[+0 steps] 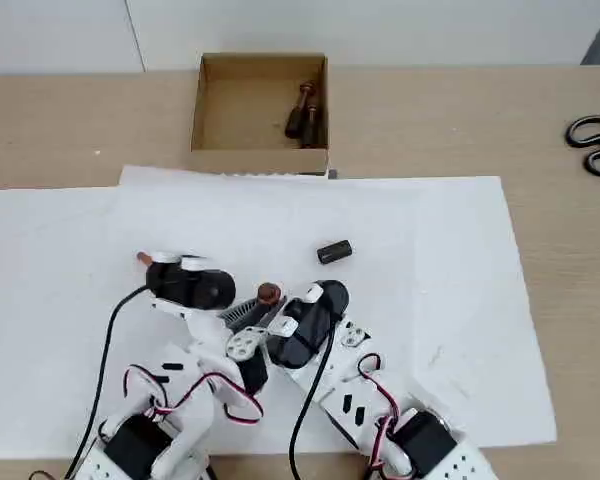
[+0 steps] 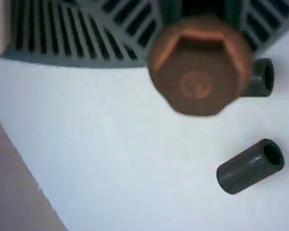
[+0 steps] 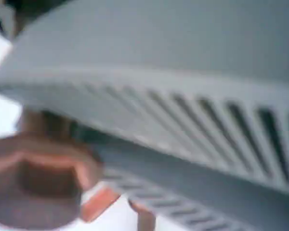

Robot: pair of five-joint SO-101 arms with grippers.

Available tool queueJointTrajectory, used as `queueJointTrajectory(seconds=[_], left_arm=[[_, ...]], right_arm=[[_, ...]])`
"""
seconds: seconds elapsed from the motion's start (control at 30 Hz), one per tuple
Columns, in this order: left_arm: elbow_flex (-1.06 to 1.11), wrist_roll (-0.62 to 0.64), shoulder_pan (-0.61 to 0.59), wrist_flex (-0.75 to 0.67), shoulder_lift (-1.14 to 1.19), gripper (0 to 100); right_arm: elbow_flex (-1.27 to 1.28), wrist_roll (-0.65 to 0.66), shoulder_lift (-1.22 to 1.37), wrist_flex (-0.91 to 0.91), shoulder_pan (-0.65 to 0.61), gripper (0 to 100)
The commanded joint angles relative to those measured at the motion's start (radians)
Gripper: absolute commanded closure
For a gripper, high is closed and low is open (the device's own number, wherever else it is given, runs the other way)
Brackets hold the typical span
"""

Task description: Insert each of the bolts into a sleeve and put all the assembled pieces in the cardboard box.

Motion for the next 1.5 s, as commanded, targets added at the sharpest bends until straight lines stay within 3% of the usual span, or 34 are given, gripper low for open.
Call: queueJointTrajectory(seconds=[0.0,0.2,0.47,0.9,1.13,1.23,1.37,1.47], left_arm=[[0.024,-0.044,0.055,0.02,-0.012,99],[0.085,-0.132,0.057,0.052,-0.012,99],[0.081,-0.15,0.052,0.051,-0.012,75],[-0.111,-0.187,0.017,0.095,-0.011,75],[-0.177,-0.31,-0.155,0.104,-0.011,76],[-0.177,-0.353,-0.203,0.104,-0.011,83],[-0.173,-0.374,-0.221,0.103,-0.011,100],[-0.171,-0.373,-0.252,0.101,-0.011,100]], right_arm=[[-0.055,0.011,-0.012,-0.025,-0.002,99.7],[-0.055,0.011,-0.012,-0.025,-0.002,99.7],[-0.049,0.011,-0.012,-0.019,-0.002,99.7],[-0.029,0.011,-0.01,-0.018,-0.001,99.7],[-0.029,0.011,-0.01,-0.018,-0.001,99.7],[-0.029,0.011,-0.01,-0.018,-0.001,99.7],[-0.029,0.011,-0.01,-0.019,0.022,99.7],[-0.029,0.011,-0.01,-0.021,0.087,99.7]])
